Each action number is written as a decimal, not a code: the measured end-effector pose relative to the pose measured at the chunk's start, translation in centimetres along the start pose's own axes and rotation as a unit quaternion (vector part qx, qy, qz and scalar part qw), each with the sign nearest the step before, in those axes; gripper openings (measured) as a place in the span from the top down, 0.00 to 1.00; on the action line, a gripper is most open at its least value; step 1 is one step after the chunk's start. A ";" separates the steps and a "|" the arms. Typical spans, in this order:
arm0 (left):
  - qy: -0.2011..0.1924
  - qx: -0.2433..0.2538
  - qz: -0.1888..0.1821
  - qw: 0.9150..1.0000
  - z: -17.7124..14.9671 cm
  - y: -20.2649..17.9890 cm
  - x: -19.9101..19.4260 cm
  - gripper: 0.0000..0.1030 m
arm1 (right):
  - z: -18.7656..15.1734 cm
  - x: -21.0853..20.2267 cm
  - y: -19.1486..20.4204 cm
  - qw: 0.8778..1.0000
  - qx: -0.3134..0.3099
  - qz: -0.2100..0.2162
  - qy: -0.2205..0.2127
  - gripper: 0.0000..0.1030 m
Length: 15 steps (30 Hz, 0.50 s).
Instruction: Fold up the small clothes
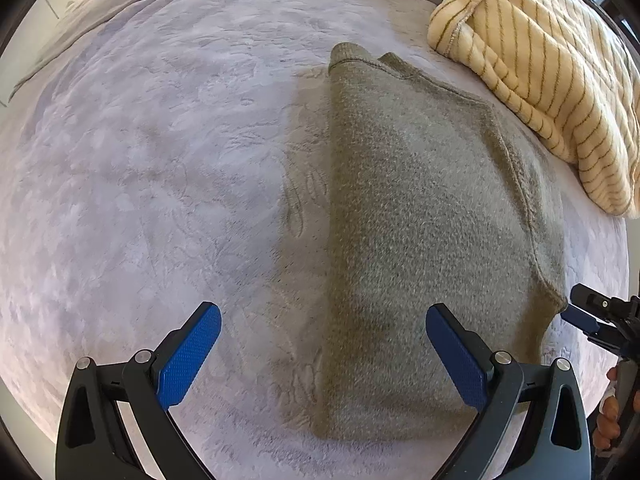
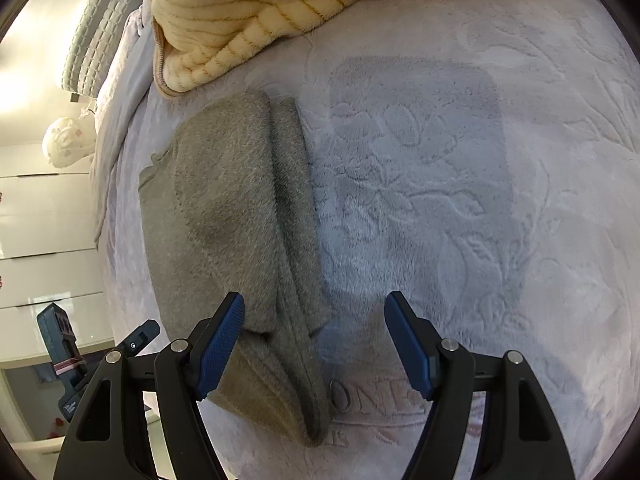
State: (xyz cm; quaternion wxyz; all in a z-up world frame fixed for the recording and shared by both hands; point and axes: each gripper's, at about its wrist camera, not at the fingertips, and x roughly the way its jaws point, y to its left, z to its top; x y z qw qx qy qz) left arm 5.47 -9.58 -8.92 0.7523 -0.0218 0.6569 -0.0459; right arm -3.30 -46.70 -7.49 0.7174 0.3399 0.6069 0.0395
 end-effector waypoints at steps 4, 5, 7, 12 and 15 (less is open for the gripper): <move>-0.018 0.010 -0.045 0.999 1.6 0.3 0.3 0.00 | 0.7 0.3 -0.6 1.000 -0.002 0.024 0.004 0.26; -0.021 0.007 -0.061 0.998 2.0 0.3 0.3 0.00 | 1.0 0.4 -0.8 0.999 -0.003 0.037 0.004 0.26; -0.027 0.003 -0.095 0.995 3.0 0.8 0.6 0.00 | 1.4 0.6 -1.0 0.998 -0.009 0.061 0.006 0.26; -0.004 0.004 -0.157 0.988 4.9 0.9 3.6 0.00 | 2.7 2.7 -1.0 0.993 -0.039 0.109 0.029 0.26; 0.020 0.005 -0.184 0.983 5.4 -0.5 5.9 0.00 | 3.5 4.7 -0.4 0.989 -0.055 0.129 0.048 0.26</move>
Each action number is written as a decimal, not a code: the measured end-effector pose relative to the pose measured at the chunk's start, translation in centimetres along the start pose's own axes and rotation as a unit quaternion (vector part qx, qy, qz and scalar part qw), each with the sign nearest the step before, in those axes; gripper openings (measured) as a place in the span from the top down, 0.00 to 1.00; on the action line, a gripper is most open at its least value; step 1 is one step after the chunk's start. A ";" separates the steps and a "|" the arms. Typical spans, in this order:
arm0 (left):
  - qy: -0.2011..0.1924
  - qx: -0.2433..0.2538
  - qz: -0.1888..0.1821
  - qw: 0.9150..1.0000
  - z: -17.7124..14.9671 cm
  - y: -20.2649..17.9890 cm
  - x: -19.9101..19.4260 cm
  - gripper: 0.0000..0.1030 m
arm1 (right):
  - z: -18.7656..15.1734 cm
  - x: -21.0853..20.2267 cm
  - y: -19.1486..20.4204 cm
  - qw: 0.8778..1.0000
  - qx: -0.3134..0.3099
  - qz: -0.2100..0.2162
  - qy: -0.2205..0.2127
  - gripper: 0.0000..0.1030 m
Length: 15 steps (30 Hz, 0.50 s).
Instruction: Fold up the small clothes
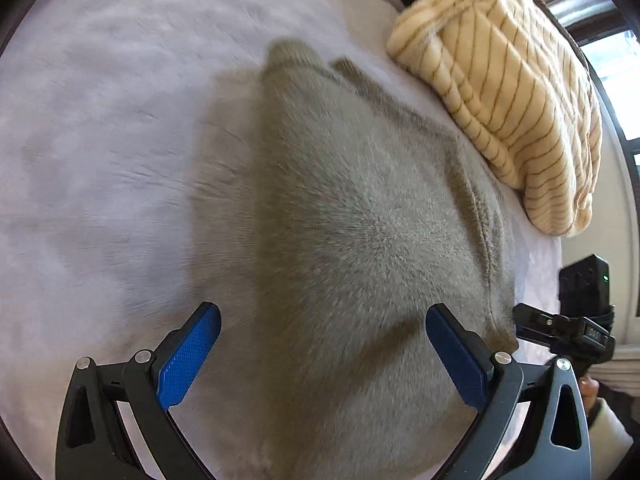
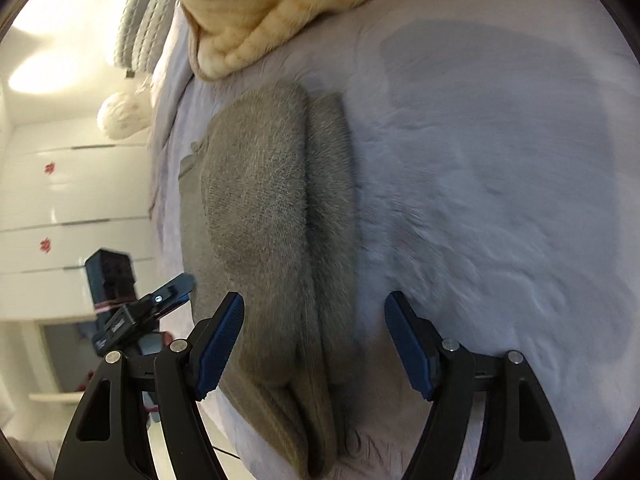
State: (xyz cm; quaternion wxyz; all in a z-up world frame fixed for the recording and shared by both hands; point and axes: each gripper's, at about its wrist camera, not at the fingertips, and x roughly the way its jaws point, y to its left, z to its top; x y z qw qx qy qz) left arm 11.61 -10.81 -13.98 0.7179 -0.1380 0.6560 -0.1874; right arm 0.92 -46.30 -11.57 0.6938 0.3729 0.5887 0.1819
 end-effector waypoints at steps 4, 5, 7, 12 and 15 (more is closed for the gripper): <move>0.005 0.010 -0.025 1.000 0.3 -1.2 2.3 0.00 | 0.9 2.0 1.1 0.999 -0.019 0.033 0.011 0.24; 0.004 0.015 -0.024 1.000 0.5 -1.7 2.7 0.00 | 1.1 2.4 1.4 0.999 -0.022 0.038 0.012 0.24; 0.002 0.016 -0.016 1.000 0.8 -2.4 3.3 0.00 | 1.3 3.5 2.2 0.998 -0.028 0.051 0.015 0.24; 0.005 0.005 -0.023 1.000 1.0 -2.5 4.0 0.00 | 1.6 5.5 3.3 0.999 -0.020 0.039 0.019 0.29; -0.006 0.005 -0.019 1.000 0.6 -2.3 2.9 0.21 | 1.2 5.5 4.2 0.999 -0.016 0.028 0.019 0.63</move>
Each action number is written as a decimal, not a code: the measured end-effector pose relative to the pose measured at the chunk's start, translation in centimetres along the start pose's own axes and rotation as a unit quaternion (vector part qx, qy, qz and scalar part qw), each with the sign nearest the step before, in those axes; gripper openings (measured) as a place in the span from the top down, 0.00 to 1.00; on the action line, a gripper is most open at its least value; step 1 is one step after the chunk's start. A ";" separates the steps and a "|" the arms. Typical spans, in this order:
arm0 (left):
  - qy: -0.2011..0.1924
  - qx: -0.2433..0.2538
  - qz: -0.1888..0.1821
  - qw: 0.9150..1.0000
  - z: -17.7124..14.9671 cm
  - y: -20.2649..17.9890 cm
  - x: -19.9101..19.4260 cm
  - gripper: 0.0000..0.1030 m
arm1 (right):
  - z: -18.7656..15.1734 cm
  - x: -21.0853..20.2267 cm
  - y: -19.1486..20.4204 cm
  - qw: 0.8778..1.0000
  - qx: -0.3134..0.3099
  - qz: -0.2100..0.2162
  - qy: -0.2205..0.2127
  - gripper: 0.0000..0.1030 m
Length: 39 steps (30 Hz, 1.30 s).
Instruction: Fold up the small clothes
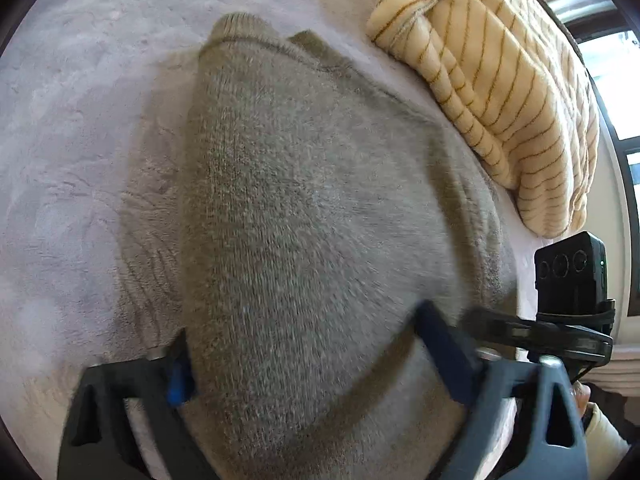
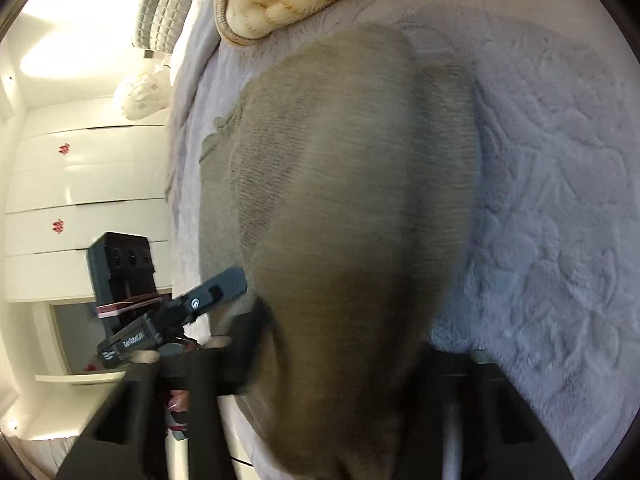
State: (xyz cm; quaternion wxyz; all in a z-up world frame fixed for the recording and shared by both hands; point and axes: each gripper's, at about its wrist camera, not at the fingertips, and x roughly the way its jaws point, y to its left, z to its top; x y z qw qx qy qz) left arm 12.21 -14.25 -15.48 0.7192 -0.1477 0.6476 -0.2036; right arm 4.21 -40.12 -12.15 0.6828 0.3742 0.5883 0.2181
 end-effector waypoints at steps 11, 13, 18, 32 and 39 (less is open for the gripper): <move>-0.028 0.041 -0.037 0.998 -1.4 -0.5 -6.2 0.56 | -2.8 -1.2 7.3 0.997 -0.002 0.068 -0.024 0.68; -0.038 0.042 -0.048 0.997 -1.8 0.0 -8.3 0.56 | -3.5 -1.1 8.8 0.997 -0.002 0.079 -0.026 0.68; -0.045 0.042 -0.051 0.997 -3.6 2.5 -13.1 0.56 | -6.3 1.0 12.7 0.996 -0.011 0.087 -0.018 0.68; 0.006 -0.059 0.052 0.997 -12.3 17.5 -14.6 0.55 | -11.3 17.0 16.2 0.998 0.032 -0.039 0.048 0.55; -0.067 -0.053 0.077 0.993 -12.9 20.2 -19.3 0.38 | -12.3 9.7 18.0 0.988 0.000 -0.131 -0.082 0.47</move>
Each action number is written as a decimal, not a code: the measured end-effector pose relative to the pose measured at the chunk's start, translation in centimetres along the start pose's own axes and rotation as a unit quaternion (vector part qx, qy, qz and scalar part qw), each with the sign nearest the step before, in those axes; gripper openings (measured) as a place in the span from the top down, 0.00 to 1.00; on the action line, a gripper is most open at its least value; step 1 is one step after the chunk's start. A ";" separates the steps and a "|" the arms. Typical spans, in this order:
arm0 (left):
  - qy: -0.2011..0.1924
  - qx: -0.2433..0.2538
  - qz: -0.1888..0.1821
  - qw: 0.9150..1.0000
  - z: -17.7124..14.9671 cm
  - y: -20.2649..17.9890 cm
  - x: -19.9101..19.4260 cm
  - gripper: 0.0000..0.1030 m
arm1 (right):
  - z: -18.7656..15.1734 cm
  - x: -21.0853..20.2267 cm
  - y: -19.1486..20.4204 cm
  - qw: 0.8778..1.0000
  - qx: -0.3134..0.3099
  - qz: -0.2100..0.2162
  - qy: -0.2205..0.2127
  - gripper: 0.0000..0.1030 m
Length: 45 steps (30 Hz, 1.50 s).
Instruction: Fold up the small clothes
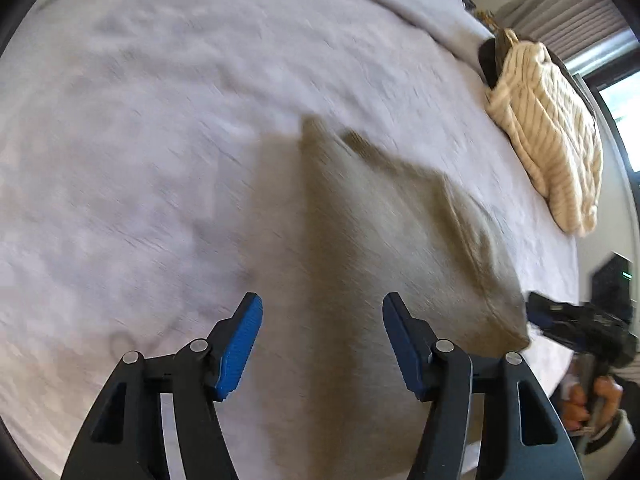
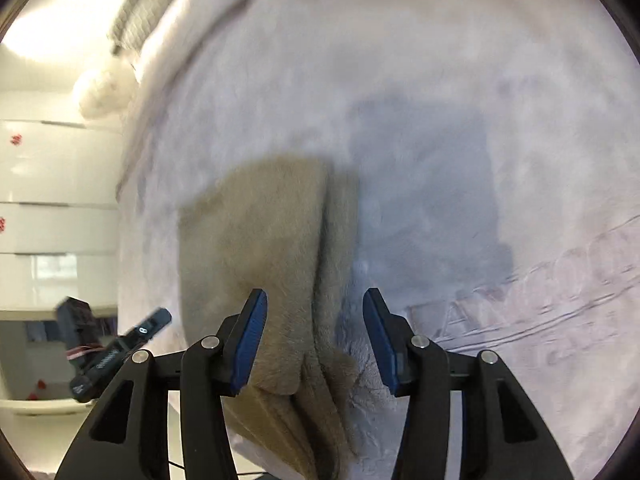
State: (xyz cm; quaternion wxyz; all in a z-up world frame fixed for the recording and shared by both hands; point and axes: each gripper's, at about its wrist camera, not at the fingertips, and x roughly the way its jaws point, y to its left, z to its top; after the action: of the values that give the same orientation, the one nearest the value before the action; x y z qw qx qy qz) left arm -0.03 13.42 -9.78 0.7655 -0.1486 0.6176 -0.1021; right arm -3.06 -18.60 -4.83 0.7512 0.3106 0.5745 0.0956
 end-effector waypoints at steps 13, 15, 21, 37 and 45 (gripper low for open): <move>0.027 0.028 0.023 0.999 -0.2 -1.7 3.3 0.38 | -0.4 4.0 1.5 0.996 -0.072 0.042 0.038 0.83; 0.020 0.036 0.018 0.999 -0.3 -2.5 2.8 0.38 | -1.4 2.6 3.7 0.990 -0.138 -0.005 0.022 0.83; 0.038 0.068 0.034 0.996 -1.5 -4.8 5.0 0.37 | -1.4 6.5 -1.7 0.990 -0.086 -0.090 0.058 0.82; 0.041 0.065 0.061 0.995 -4.1 -4.6 2.7 0.27 | -4.5 2.0 -1.1 0.996 -0.054 -0.070 -0.003 0.60; 0.054 0.120 0.112 0.985 -6.8 -6.1 3.4 0.27 | -9.4 3.9 2.5 0.979 -0.143 -0.131 0.058 0.89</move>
State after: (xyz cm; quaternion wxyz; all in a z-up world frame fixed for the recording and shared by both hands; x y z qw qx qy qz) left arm -5.75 5.92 -12.03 0.7501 0.0205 0.6539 -0.0966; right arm -9.95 -11.30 -7.86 0.7593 0.1156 0.6333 0.0955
